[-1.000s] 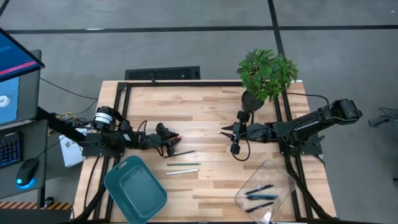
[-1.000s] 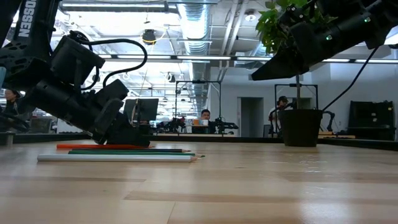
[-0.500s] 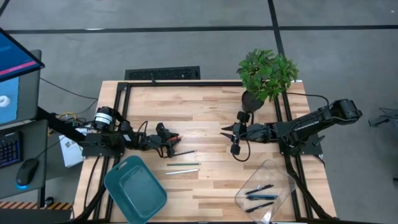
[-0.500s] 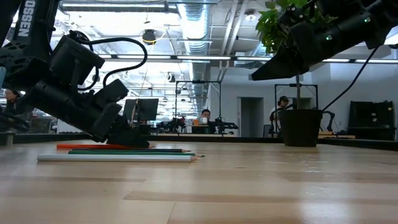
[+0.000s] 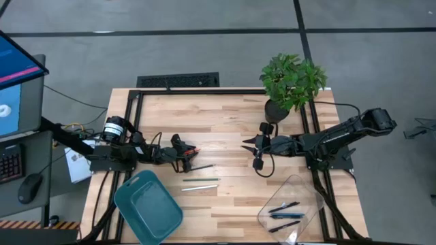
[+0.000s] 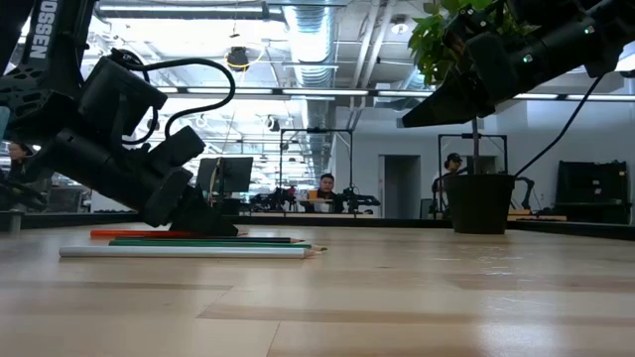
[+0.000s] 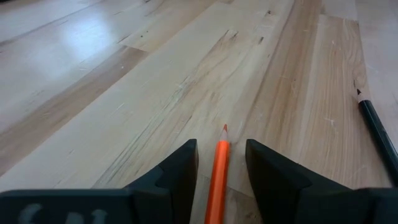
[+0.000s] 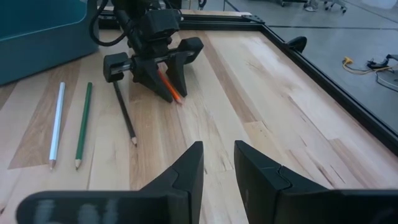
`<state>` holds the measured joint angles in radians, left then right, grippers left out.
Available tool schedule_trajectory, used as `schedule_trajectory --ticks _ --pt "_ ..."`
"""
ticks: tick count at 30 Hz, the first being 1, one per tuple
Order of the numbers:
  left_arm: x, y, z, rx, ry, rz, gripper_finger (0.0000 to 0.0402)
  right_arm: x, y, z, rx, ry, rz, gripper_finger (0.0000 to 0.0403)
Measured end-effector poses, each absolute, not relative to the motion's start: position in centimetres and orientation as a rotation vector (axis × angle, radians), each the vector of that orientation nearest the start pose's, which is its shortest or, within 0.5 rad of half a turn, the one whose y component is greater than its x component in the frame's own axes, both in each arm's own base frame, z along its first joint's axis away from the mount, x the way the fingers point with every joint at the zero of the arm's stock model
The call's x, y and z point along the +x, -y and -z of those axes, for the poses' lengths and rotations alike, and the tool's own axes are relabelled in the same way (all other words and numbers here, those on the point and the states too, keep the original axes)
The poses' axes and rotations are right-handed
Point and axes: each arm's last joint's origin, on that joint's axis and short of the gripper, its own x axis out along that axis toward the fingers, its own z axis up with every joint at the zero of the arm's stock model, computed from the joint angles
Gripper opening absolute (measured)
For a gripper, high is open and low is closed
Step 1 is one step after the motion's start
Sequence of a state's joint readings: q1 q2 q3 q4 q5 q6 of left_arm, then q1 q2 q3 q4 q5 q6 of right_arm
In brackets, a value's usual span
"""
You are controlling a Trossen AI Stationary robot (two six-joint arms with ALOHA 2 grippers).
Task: Sort pens & pencils
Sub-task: Put the orange pencil in the blue bin
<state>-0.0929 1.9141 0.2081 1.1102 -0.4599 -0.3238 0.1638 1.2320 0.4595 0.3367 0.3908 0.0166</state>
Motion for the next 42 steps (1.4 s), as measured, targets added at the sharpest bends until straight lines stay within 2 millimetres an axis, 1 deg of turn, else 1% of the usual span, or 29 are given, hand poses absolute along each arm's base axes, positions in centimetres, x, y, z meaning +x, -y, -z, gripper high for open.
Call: schedule_trajectory --ticks 17,19,21,28,30,35,39,42 --pt "21.31 0.71 -4.88 -0.153 -0.512 -0.428 0.0132 23.39 -2.76 -18.46 -0.103 -0.418 0.226 0.0113" --pt "21.3 0.7 -4.88 -0.153 -0.512 -0.429 0.0122 23.39 -2.76 -18.46 -0.103 -0.418 0.226 0.0113" --pt "21.28 0.68 -4.87 -0.154 -0.512 -0.432 0.0104 23.39 -2.76 -18.46 -0.103 -0.418 0.226 0.0113" --pt "21.26 0.61 -4.89 -0.16 -0.507 -0.444 0.0016 23.39 -2.76 -18.45 -0.104 -0.419 0.226 0.0113" --pt "21.27 0.61 -4.9 -0.16 -0.506 -0.444 0.0012 23.39 -2.76 -18.45 -0.104 -0.419 0.226 0.0113" --pt "21.28 0.62 -4.89 -0.157 -0.507 -0.447 0.0021 23.39 -2.76 -18.45 -0.104 -0.419 0.226 0.0113" --pt "21.28 0.63 -4.89 -0.157 -0.507 -0.446 0.0009 23.39 -2.76 -18.45 -0.104 -0.419 0.226 0.0113" --pt "21.29 0.63 -4.9 -0.158 -0.506 -0.446 0.001 23.39 -2.75 -18.45 -0.103 -0.419 0.227 0.0113"
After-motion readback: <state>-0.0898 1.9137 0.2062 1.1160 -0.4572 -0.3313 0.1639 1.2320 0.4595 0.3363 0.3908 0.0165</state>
